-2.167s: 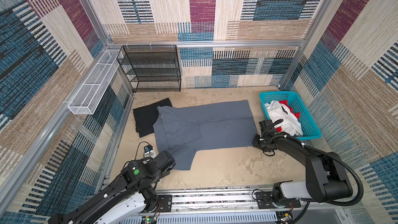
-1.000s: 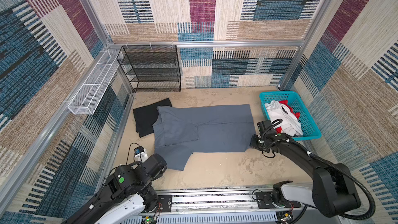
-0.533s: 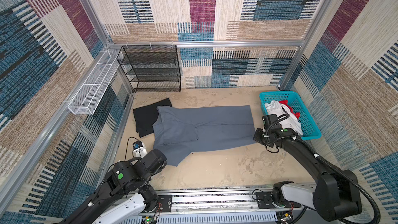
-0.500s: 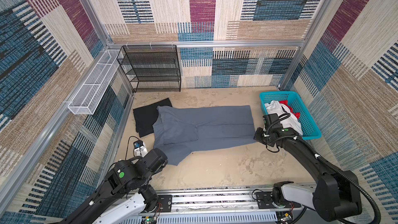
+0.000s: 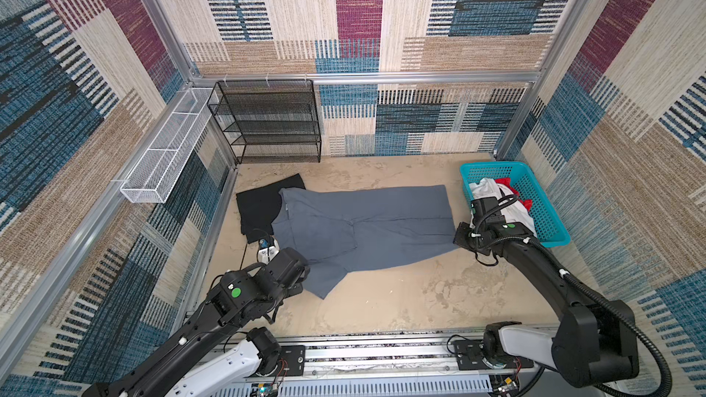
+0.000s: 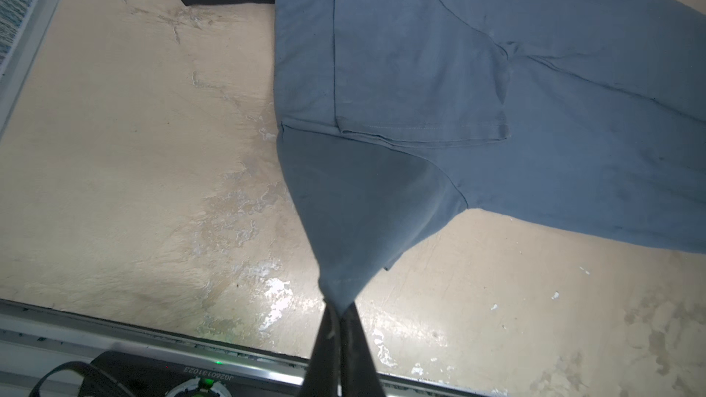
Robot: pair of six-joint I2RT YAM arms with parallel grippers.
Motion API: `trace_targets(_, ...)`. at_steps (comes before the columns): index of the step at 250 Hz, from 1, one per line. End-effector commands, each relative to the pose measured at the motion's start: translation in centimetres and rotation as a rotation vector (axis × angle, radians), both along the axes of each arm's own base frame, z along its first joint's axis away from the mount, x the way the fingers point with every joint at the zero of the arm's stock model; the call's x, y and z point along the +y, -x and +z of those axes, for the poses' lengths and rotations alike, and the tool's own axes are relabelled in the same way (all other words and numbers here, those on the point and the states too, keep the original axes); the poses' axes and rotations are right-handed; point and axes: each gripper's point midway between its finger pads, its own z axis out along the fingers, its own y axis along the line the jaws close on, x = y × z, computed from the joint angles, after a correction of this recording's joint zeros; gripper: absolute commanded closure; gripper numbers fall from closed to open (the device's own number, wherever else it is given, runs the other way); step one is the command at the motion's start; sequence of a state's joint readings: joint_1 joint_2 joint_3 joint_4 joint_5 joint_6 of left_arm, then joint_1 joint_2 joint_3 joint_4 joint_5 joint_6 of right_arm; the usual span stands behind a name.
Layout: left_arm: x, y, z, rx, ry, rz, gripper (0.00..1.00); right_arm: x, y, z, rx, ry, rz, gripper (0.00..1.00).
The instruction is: Fold and stack the t-shirts
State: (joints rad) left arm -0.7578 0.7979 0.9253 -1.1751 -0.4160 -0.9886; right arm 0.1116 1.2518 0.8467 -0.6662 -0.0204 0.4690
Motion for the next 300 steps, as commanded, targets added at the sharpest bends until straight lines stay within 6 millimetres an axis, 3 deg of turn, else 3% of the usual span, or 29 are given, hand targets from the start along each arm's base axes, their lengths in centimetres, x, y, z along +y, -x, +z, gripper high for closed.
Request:
trace_targets(1, 0.7, -2.1, 1.7, -0.059, -0.028, 0.032, 1.00, 1.4, -2.6, 1.2, -0.080, -0.055, 0.042, 1.00)
trace_targets(34, 2.4, -5.0, 2.7, -0.085, -0.046, 0.091, 1.00, 1.0, -4.3, 0.7, -0.074, -0.034, 0.031, 1.00)
trace_targets(116, 4.7, -12.4, 2.7, -0.096, -0.058, 0.142, 1.00, -1.6, -7.4, 0.3, -0.064, 0.084, -0.017, 1.00)
trace_targets(225, 6.8, -19.6, 3.3, -0.118, -0.008, 0.149, 1.00, -1.2, -11.1, -1.2, -0.050, 0.066, -0.019, 1.00)
trace_targets(300, 7.4, -24.5, 1.7, -0.094, -0.015, 0.152, 1.00, -1.3, -13.7, -2.1, -0.039, 0.075, -0.030, 1.00)
